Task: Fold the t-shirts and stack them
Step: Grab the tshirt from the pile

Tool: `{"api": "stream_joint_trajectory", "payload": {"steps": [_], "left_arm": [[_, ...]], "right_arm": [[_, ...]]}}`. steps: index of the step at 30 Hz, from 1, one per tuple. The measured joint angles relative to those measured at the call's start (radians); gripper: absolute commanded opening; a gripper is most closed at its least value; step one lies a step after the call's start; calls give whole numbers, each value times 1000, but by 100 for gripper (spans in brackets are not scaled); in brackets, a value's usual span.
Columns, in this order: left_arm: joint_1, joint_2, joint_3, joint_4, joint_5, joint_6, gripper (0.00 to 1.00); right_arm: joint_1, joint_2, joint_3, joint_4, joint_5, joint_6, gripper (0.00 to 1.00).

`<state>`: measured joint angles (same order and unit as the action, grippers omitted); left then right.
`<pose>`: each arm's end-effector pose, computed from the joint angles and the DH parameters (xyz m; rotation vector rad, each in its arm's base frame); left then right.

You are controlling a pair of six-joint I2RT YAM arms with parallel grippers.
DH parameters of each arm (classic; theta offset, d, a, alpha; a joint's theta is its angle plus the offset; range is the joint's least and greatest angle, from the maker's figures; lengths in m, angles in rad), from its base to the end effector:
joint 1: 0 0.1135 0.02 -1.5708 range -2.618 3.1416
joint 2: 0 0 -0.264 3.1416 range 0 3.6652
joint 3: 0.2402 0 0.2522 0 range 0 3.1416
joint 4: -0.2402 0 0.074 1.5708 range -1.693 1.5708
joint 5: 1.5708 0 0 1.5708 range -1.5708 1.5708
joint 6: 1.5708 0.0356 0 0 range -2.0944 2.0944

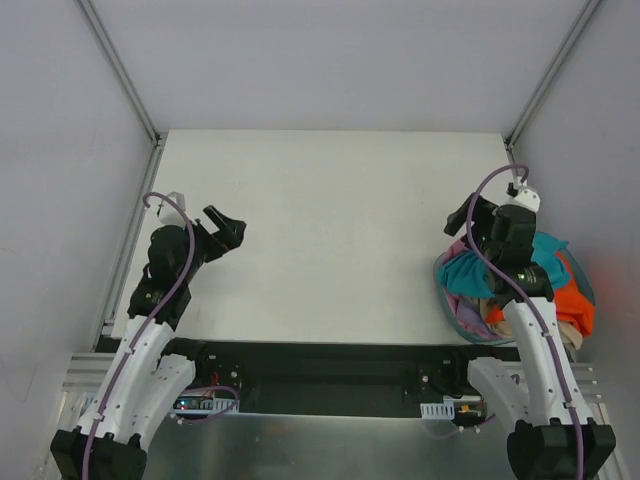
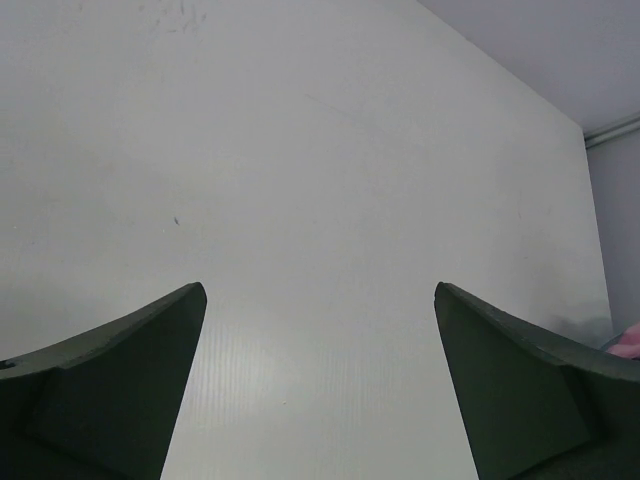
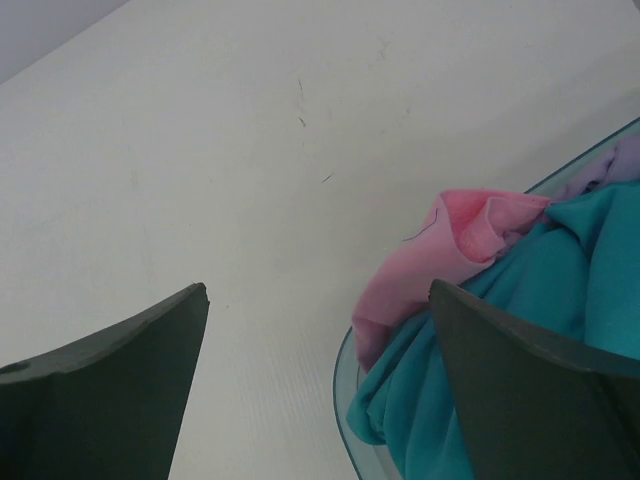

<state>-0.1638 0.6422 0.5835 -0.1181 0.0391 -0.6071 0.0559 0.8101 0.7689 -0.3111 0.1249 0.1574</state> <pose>0.1621 -0.0282 0.2979 -0.3639 1.7480 -0.5943 0.1878 0.0061 0.3169 0.1809 1.9118 0.0232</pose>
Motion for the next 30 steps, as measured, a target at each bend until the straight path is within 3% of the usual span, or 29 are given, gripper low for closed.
{"api": "stream_joint_trajectory", "payload": {"steps": [5,11,16,20,21,23,24,26,27,30], "left_arm": [[0,41,-6,-1,-6,1,99],[0,95,-5,-4,-7,21,99],[0,111,-5,-13,-7,38,100],[0,121,-5,-16,-7,54,100],[0,123,-5,-17,-6,58,99],[0,127,-5,-19,-6,65,99],[0,128,-5,-19,-6,66,99],[0,129,-5,-19,-7,70,99],[0,129,-5,-19,-6,72,99],[0,129,-5,-19,-7,74,99]], "right_arm": [[4,25,159,-155,100,1,97],[-4,132,407,-477,470,95,97],[-146,206,408,-600,478,122,99],[-272,289,356,-613,397,140,80],[-290,312,340,-612,372,143,66],[-302,350,318,-606,327,142,55],[-304,363,313,-601,311,143,43],[-306,384,312,-591,285,152,30],[-308,388,312,-586,279,148,1],[-323,392,312,-579,260,156,0]]}}
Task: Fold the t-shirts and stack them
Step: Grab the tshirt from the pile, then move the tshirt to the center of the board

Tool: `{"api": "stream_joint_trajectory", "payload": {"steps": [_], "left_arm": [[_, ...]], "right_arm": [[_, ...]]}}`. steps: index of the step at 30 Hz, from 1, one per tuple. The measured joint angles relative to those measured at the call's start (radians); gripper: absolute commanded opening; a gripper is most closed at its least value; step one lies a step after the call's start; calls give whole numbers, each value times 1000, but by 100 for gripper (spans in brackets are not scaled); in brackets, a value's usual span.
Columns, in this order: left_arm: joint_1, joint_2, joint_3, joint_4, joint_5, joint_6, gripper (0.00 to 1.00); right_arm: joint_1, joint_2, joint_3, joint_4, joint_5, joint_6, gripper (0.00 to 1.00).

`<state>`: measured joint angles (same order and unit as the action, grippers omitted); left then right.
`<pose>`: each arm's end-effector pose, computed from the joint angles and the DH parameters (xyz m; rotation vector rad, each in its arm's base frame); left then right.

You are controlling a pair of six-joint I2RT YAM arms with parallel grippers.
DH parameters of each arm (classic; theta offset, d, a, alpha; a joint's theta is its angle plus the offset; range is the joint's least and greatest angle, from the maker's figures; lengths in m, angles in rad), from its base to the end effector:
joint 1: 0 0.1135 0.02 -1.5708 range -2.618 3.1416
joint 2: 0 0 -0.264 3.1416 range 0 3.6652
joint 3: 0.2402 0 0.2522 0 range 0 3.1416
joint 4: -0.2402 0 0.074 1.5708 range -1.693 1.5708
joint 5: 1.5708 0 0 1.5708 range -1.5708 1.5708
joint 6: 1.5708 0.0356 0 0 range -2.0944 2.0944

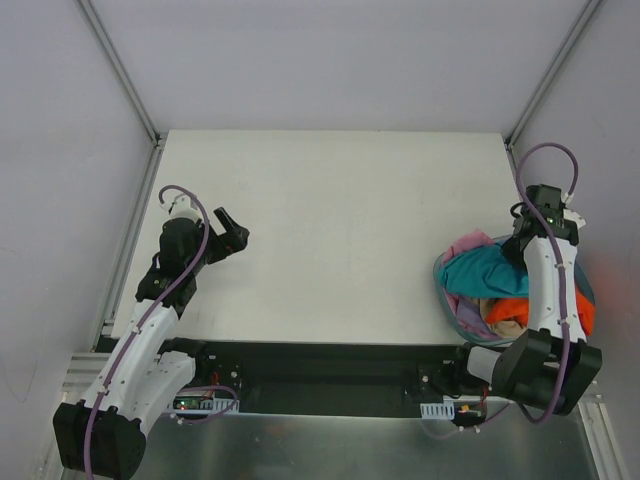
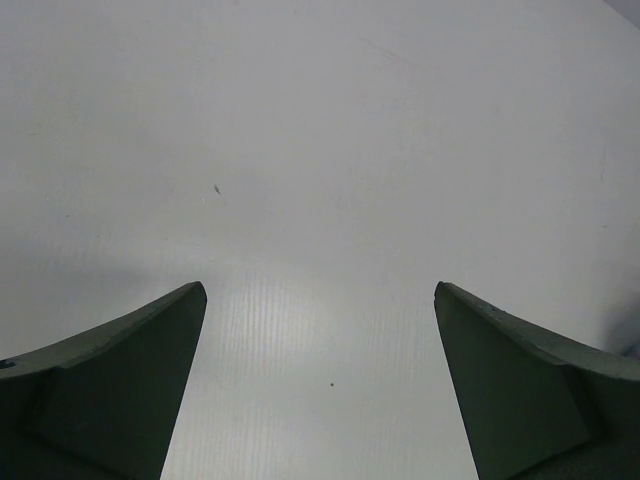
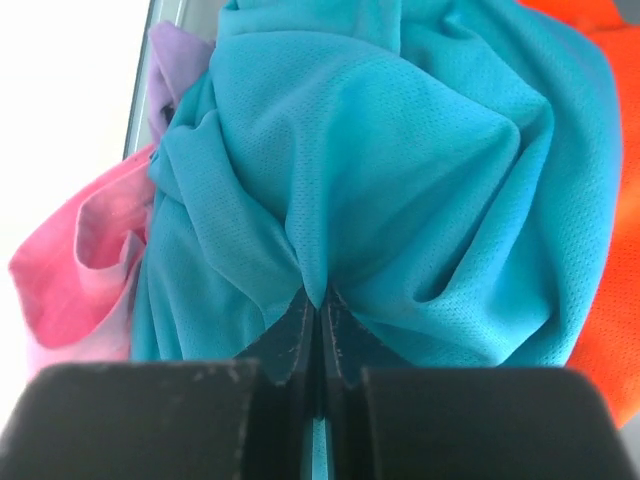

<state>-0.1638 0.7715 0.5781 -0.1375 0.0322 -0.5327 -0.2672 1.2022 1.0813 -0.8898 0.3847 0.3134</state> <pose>0.1836 -0.0315 0.2738 -0.3327 1.9045 -0.5002 0.2204 -0.0742 0.2991 0.8617 2.3884 -0.4768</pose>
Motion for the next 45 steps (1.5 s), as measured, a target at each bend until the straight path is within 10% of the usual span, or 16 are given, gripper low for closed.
{"api": "stream_joint_trajectory", "payload": {"steps": [11,25,37,43,45], "left_arm": [[0,-4,0,-1,-1,3,99],[0,-14,0,-2,-8,3,100],[0,-50,0,-6,-7,-11,99],[0,-142,-5,-42,-45,-58,99],[0,-160,-6,-59,-74,-74,99]], "right_arm": [[-16,-224,-19,29,-27,-37,1],[4,-262,453,196,-589,-140,1],[681,249,1117,380,-830,-230,1],[740,291,959,476,-772,-251,1],[733,246,795,498,-691,-274,20]]}}
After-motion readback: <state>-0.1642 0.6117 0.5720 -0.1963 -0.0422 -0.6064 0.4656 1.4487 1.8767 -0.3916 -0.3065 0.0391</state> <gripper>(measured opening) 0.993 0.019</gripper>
